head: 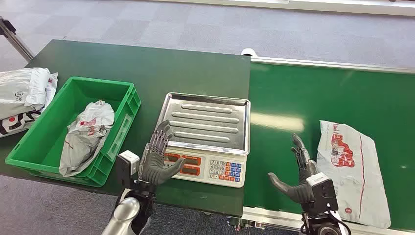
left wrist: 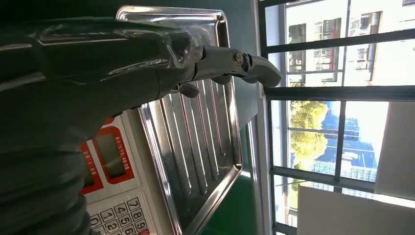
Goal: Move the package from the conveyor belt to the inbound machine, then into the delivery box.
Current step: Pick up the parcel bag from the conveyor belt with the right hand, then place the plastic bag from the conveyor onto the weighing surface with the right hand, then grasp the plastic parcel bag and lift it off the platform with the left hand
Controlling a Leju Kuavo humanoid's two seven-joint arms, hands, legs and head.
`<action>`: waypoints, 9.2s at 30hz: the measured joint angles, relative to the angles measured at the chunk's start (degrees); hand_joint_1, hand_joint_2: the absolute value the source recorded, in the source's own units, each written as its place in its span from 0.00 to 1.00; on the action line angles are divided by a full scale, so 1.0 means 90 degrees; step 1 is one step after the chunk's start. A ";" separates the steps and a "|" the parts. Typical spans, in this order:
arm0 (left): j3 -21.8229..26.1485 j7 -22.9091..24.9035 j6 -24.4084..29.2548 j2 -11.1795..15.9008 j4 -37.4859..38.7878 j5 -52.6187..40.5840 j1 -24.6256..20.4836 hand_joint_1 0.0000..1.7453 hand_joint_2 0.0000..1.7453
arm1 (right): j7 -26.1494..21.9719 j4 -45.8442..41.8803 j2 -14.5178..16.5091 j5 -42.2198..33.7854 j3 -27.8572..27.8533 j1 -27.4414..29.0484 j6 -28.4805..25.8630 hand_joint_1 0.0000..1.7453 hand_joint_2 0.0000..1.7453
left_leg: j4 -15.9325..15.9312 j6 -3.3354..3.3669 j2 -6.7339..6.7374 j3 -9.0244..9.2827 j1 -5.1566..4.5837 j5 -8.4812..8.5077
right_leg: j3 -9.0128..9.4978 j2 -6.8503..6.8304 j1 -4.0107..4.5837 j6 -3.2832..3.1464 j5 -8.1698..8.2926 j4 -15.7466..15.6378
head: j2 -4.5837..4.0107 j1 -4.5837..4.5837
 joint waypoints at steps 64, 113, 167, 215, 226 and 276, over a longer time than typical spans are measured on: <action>0.0324 0.0473 0.0161 -0.0036 -0.0650 -0.0318 0.0409 0.00 1.00 | 0.4257 0.3436 -0.0182 0.6152 -0.1932 -0.1705 -0.1594 0.00 1.00 | 0.0001 0.0001 -0.0002 0.0001 -0.0001 0.0001 | 0.0003 -0.0001 -0.0001 0.0001 0.0002 0.0000 | 0.0000 0.0001; 0.0688 0.0072 0.0437 -0.0107 -0.0944 -0.0284 0.0617 0.00 1.00 | 0.0977 0.3046 0.0206 0.3675 -0.1763 -0.2120 -0.2067 1.00 1.00 | 0.0001 0.0000 -0.0003 -0.0001 -0.0001 0.0001 | 0.0000 -0.0003 -0.0001 0.0001 0.0002 0.0001 | 0.0000 -0.0001; -0.0175 -0.0663 0.0696 -0.0144 -0.0230 0.0475 -0.0680 0.00 1.00 | -0.1027 0.5326 0.1595 0.2841 0.2141 -0.3886 -0.2869 0.08 1.00 | 0.0001 0.0000 0.0004 0.0000 0.0001 0.0012 | -0.0006 0.0002 0.0001 -0.0001 0.0007 0.0005 | 0.0000 0.0001; -0.0671 -0.0603 0.0853 -0.0057 0.0168 -0.1828 -0.1416 0.00 1.00 | -0.1108 0.0709 0.1514 0.0441 0.0325 -0.0697 -0.2066 0.00 1.00 | 0.0001 0.0000 0.0000 0.0002 0.0000 0.0012 | -0.0001 0.0000 0.0000 -0.0001 0.0008 0.0003 | 0.0000 0.0001; -0.1786 0.0072 0.0823 0.0000 0.1329 -0.4124 -0.2538 0.00 1.00 | -0.0981 0.0640 0.1518 0.0372 -0.0277 -0.0559 -0.1695 0.00 1.00 | 0.0002 0.0001 0.0020 0.0001 0.0000 0.0010 | -0.0005 0.0012 0.0000 -0.0001 0.0008 0.0003 | 0.0000 0.0001; -0.2577 0.1462 -0.0146 -0.0309 0.3689 -0.5593 -0.3542 1.00 1.00 | -0.0837 0.0321 0.1919 0.0316 -0.1196 -0.0284 -0.1088 0.00 1.00 | 0.0001 0.0001 -0.0003 0.0047 0.0000 0.0011 | 0.0048 0.0000 0.0000 -0.0001 0.0007 0.0003 | 0.0000 0.0000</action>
